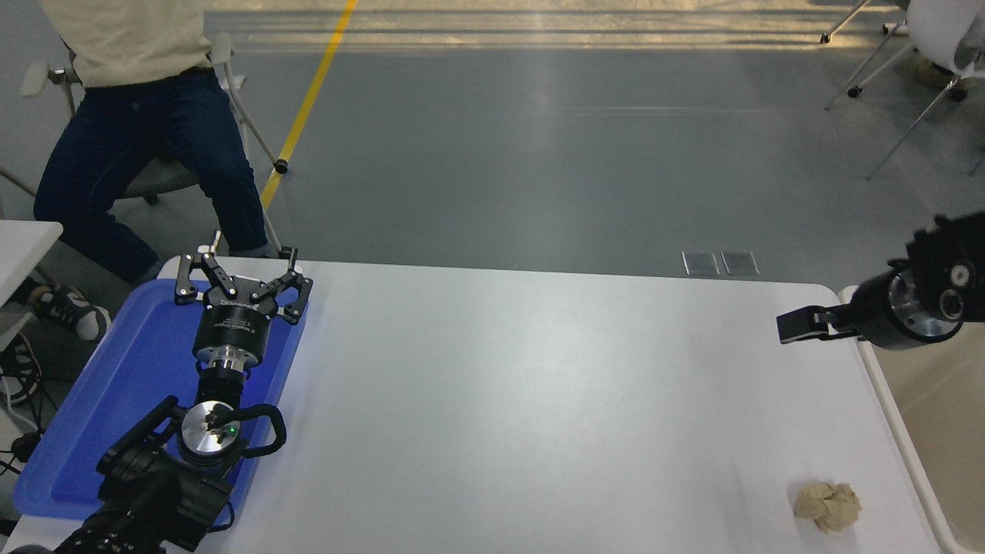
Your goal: Pick up foil plate and place in dustbin
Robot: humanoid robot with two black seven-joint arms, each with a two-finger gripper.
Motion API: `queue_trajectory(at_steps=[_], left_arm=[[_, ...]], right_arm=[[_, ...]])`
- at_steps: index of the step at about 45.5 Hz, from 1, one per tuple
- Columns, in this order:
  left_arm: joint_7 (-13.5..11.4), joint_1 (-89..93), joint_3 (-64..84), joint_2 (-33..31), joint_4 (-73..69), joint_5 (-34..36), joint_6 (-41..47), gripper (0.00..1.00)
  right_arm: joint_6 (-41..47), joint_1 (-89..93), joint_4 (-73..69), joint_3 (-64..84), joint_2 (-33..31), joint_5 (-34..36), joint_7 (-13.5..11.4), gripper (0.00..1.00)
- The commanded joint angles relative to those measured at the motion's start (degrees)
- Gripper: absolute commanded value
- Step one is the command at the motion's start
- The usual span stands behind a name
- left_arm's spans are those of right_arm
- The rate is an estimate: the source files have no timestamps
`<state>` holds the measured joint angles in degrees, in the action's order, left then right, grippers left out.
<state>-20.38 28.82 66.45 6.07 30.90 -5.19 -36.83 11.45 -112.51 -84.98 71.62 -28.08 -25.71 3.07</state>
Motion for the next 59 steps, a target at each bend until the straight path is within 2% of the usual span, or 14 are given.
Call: queue_trajectory(at_steps=[1,11,31,38,45,59], left_arm=[[0.1,0.0,0.0,0.0,0.0,0.0,0.0,1.00],[0.1,0.0,0.0,0.0,0.0,0.0,0.0,1.00],[0.0,0.0,0.0,0.0,0.0,0.0,0.0,1.00],[0.0,0.0,0.0,0.0,0.0,0.0,0.0,1.00],[0.0,0.0,0.0,0.0,0.0,0.0,0.0,1.00],[0.0,0.0,0.0,0.0,0.0,0.0,0.0,1.00]], right_arm=[[3.6,-8.1,-4.6,1.3,7.1,3.7,0.2,1.00],[8.0,-10.7,-5.7,-0.7,10.2,10.7,0.2,1.00],[15.5,-19.1,-11.3,0.3,12.1,11.2,0.4,1.00],[16.0,-19.0,-11.3,-0.1,13.9,15.1,0.4,1.00],[20.1,-19.8,-11.4,-1.9,14.3,17.7,1.8,1.00],[19.7,-19.5,-11.3,-1.0,14.3,16.9,1.3,1.00]])
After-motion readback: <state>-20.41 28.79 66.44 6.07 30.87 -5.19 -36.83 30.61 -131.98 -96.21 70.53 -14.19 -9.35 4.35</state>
